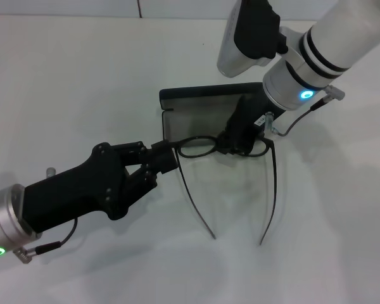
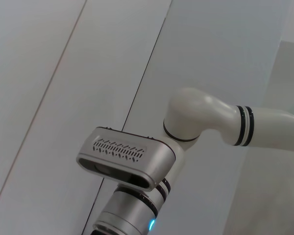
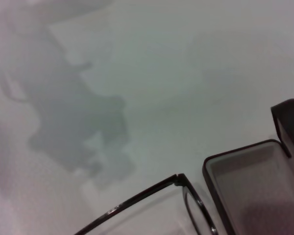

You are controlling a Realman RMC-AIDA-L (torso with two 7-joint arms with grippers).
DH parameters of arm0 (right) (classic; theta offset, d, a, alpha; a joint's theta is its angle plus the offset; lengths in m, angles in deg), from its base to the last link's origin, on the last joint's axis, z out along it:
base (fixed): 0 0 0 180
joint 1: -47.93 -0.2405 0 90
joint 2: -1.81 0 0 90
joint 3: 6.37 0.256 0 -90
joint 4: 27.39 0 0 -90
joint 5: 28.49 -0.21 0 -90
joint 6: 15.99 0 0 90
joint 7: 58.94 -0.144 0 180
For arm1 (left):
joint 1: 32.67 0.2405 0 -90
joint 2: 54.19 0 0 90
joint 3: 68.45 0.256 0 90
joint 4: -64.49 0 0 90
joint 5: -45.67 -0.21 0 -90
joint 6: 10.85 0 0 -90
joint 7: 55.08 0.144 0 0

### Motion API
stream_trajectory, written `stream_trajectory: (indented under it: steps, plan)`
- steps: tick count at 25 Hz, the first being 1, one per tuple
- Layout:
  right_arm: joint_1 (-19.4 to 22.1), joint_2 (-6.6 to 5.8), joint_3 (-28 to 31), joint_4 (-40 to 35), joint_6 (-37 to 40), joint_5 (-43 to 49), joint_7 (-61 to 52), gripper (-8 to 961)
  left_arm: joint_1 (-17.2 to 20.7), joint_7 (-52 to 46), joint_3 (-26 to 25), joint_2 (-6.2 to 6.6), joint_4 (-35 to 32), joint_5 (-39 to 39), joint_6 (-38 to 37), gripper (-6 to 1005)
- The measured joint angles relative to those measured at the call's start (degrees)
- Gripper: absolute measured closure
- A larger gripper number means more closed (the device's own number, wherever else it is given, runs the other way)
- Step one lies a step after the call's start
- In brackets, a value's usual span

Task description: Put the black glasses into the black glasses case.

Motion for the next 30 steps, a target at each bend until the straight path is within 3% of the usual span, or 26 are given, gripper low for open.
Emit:
stream_trajectory:
  steps: [8,13,23,26,30]
  plan:
    - [2.05,0.0,-0.1,-2.58,0.15,0.38,0.39,835,-0.06,-0.09,0.0,-0.07,0.07,0.0,0.0,835]
    - [7.49,0.0,-0.89,-10.94,3.56,0.67,0.48,861,-0.1,-0.31,0.0,-0.09,0.07,0.12,-0.53,836]
    - [29.89,-0.17,2.14,-43.21,8.36,-1.19,3.86,871,-1.18,0.26,0.09,-0.34,0.09,0.61,-5.3,836]
    - [37.83,-0.23,4.19,-49.24,7.51,-9.02,12.85,878,-2.12,1.47,1.31,-0.59,0.19,1.09,-6.21,836]
    - [44.56,-0.46,6.53,-48.44,8.64,-25.75,29.17,887,-3.3,2.07,5.59,-0.53,0.24,4.23,-6.5,837]
